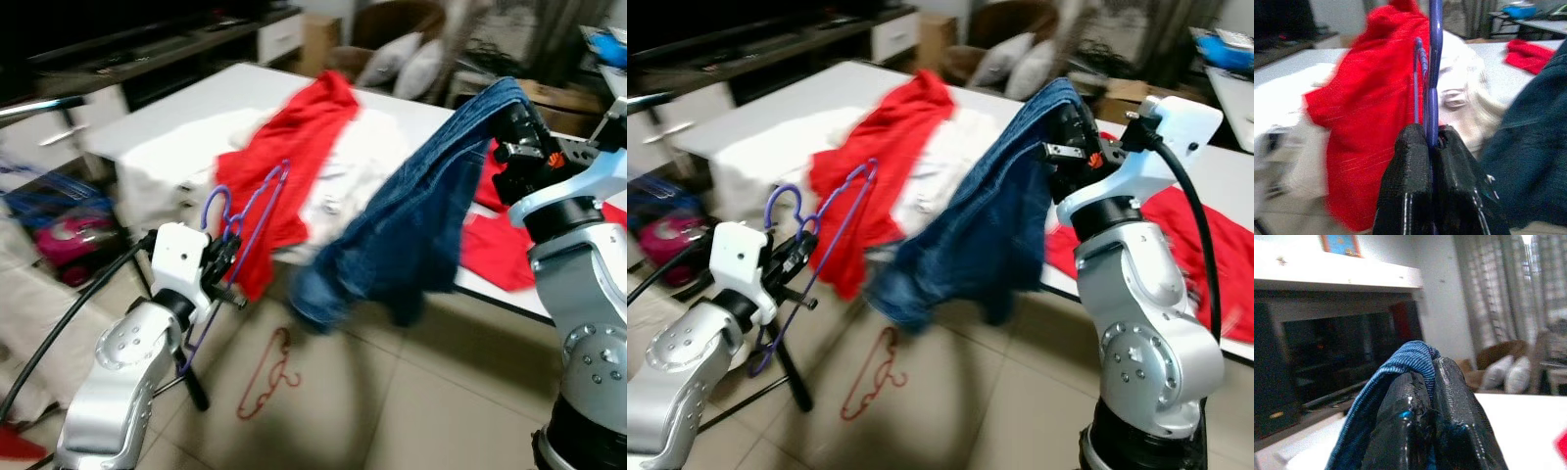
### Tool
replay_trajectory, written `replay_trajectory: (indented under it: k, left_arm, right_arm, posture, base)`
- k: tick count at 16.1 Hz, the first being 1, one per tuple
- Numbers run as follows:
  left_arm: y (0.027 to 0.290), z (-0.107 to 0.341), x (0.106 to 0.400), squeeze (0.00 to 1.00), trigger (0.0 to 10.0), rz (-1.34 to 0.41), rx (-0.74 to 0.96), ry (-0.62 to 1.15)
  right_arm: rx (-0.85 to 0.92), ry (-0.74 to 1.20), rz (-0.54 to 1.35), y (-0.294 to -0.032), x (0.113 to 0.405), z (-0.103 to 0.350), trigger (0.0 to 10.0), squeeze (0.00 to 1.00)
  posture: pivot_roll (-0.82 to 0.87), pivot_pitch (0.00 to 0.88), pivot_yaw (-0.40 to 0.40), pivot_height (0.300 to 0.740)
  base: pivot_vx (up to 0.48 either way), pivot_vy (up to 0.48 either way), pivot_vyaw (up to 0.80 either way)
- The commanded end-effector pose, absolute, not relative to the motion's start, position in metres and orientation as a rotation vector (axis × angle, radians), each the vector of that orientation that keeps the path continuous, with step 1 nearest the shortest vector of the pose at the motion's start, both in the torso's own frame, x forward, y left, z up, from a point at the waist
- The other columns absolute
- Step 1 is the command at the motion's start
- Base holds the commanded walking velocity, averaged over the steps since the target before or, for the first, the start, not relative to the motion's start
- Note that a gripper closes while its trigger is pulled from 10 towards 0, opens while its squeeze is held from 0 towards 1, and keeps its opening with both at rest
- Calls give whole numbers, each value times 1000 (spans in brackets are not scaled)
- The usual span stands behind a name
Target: Hang hanger
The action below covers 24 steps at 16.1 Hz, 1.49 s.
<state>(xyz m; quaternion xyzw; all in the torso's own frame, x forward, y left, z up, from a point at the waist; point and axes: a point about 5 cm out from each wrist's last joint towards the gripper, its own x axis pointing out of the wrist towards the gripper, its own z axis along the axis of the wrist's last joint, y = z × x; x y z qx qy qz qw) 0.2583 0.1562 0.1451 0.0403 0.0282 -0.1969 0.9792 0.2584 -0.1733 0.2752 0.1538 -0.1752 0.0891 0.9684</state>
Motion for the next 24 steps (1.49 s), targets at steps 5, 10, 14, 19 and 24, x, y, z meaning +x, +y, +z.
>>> replay_trajectory:
  k: [5, 10, 14, 19, 24]
  left_arm:
    - [163, 162, 265, 0, 10000, -376, 96, 5]
    - [158, 164, 265, 0, 10000, -389, 85, -3]
    - [152, 166, 266, 0, 10000, -412, 77, -13]
    - [153, 166, 264, 0, 10000, -405, 78, -19]
    - [162, 170, 261, 0, 10000, -379, 97, -14]
  right_arm:
    - [320, -395, 189, -173, 258, 284, 10000, 0]
    - [330, -389, 193, -172, 258, 284, 10000, 0]
    - [330, -398, 189, -173, 258, 287, 10000, 0]
    - [336, -373, 215, -167, 261, 282, 10000, 0]
    - [225, -629, 351, -159, 350, 392, 10000, 0]
  posture:
    - [-5, 0, -21, 740]
    - [-5, 0, -24, 740]
    - [-7, 0, -22, 740]
    - [2, 0, -36, 740]
    - [34, 0, -35, 740]
  base:
    - [337, 0, 0]
    - [342, 0, 0]
    - [357, 0, -347]
    - [366, 0, 0]
    - [367, 0, 0]
